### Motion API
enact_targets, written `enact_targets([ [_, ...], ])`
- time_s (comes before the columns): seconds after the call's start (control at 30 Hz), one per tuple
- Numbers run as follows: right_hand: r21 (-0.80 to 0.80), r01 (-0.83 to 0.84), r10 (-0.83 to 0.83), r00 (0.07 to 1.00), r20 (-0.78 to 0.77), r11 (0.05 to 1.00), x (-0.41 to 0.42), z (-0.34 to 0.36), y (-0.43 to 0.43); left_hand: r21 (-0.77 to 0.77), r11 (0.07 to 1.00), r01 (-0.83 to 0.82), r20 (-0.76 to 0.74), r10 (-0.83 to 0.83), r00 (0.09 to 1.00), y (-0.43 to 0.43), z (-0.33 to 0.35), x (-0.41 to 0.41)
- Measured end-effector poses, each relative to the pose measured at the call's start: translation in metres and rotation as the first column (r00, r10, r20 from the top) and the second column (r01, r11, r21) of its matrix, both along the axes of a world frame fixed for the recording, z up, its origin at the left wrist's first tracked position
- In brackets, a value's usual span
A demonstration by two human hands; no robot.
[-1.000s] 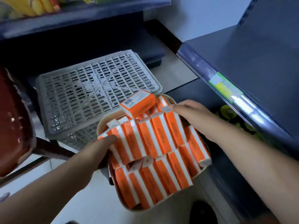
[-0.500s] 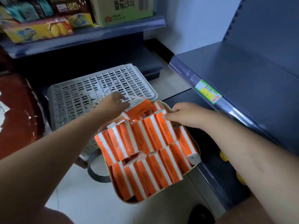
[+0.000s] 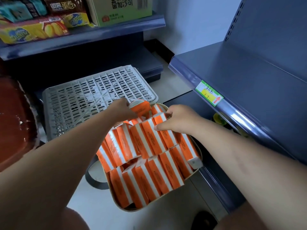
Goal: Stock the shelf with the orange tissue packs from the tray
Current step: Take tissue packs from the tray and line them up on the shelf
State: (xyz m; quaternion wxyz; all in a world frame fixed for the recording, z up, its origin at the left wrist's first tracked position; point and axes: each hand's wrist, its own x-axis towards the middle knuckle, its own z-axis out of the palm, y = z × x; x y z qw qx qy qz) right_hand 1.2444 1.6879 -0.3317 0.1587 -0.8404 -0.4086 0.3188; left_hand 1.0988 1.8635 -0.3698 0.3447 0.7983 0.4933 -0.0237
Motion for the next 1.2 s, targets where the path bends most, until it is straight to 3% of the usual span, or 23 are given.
enact_targets([
  [0.13,0.043,0.029,-0.028,0.999,-0.018,0.999,0.002,-0.005,0.000,-0.041,0.993,-0.115,0.147,0.120,0.982,0.007,0.014,-0.001],
  [0.3,0.139,0.126,-0.124,0.992,-0.019,0.982,0.013,0.001,0.000,-0.223,0.952,-0.210,0.402,0.286,0.870,0.011,0.040,-0.009],
  [0.43,0.309,0.352,-0.277,0.925,-0.261,0.884,0.024,0.021,-0.005,-0.383,0.911,-0.152,0.466,0.332,0.820,0.007,0.066,-0.022],
  [0.6,0.372,0.557,-0.326,0.786,-0.526,0.743,0.034,0.057,-0.028,-0.491,0.859,-0.144,0.522,0.423,0.741,-0.004,0.090,-0.041],
  [0.8,0.308,0.723,-0.289,0.574,-0.766,0.619,0.036,0.089,-0.067,-0.516,0.852,0.091,0.637,0.311,0.705,-0.054,0.105,-0.051],
  [1.0,0.291,0.794,-0.309,0.503,-0.807,0.533,0.036,0.111,-0.127,-0.529,0.788,0.316,0.709,0.206,0.674,-0.112,0.129,-0.030],
  [1.2,0.322,0.868,-0.360,0.459,-0.812,0.379,0.044,0.130,-0.189,-0.473,0.811,0.344,0.730,0.142,0.669,-0.173,0.149,0.021],
])
